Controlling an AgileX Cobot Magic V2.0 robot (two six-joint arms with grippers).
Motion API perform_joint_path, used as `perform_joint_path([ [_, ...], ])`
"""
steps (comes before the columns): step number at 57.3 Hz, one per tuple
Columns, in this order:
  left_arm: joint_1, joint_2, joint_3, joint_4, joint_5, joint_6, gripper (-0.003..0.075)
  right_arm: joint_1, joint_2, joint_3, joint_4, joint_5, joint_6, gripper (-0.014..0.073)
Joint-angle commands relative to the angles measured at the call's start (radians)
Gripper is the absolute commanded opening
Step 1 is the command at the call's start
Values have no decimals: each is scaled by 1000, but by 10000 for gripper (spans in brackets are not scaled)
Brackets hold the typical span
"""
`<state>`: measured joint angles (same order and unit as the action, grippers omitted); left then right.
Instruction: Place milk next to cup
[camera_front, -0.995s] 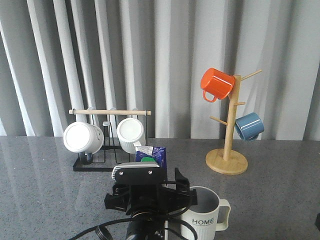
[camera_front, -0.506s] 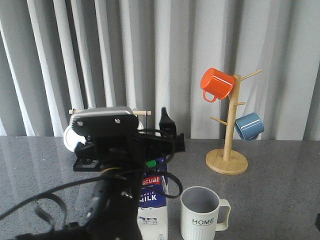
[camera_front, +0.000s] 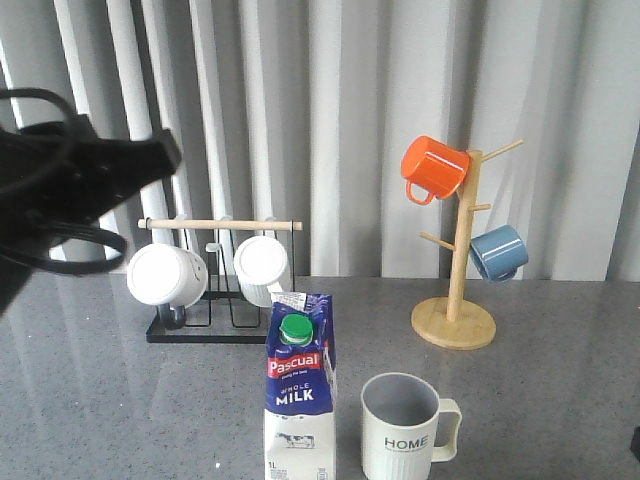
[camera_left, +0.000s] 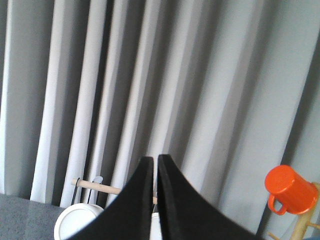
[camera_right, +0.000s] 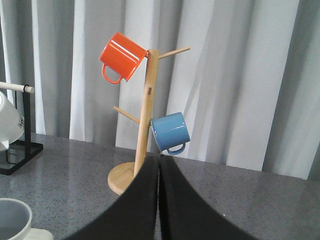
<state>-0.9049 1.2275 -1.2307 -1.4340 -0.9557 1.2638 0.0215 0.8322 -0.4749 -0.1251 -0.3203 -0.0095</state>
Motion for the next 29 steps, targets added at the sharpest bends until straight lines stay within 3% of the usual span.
perform_joint_path([
  [1, -1, -75, -25, -2, -21, 7, -8, -4, -6, -26, -5, -73, -6, -3],
  [14, -2, -164, -25, -2, -10, -11, -8, -4, -6, -26, -5, -73, -6, -3],
  [21, -2, -219, -25, 40, 252, -118, -8, -4, -6, -26, -5, -73, -6, -3],
  [29, -2, -259, -25, 276, 611, -256, -8, -4, -6, -26, -5, -73, -6, -3],
])
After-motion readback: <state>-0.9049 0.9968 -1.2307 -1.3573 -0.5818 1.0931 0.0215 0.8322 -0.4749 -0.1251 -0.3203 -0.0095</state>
